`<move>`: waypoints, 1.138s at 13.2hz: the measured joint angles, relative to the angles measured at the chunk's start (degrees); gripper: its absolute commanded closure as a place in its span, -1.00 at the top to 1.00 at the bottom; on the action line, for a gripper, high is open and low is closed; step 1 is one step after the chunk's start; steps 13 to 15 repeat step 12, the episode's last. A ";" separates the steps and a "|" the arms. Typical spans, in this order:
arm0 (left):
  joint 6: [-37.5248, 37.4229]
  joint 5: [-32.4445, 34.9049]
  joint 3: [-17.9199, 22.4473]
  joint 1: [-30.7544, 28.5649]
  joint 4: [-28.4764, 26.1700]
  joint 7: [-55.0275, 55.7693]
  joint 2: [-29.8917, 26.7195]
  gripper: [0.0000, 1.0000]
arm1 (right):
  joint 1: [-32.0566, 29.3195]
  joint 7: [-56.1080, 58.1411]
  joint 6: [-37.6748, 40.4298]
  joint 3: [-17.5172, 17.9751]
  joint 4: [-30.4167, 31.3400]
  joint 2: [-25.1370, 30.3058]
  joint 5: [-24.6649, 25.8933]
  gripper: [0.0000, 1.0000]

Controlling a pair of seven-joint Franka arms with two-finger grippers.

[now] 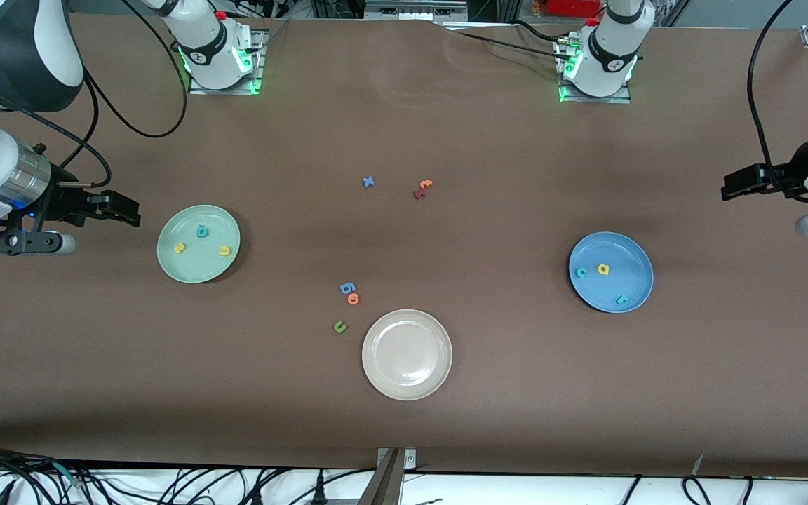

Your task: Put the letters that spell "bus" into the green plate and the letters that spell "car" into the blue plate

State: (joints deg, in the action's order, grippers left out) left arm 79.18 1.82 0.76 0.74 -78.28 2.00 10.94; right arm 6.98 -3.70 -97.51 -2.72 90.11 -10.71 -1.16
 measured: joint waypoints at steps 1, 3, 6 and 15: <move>0.52 0.00 1.09 1.47 -0.87 0.00 -0.74 1.00 | 0.00 0.00 0.00 0.00 0.00 0.00 0.00 0.99; 2.12 0.00 3.93 4.41 -2.96 0.00 -1.73 1.00 | -0.01 0.00 0.00 0.00 0.00 0.00 0.00 0.99; 3.81 -0.02 6.84 6.04 -5.85 -0.18 -2.26 1.00 | -0.07 -0.02 0.00 -0.02 0.00 0.00 0.00 0.99; 3.87 -0.09 7.26 6.16 -6.29 -0.55 -2.27 1.00 | -0.06 -0.02 0.00 -0.02 0.00 0.00 0.00 0.99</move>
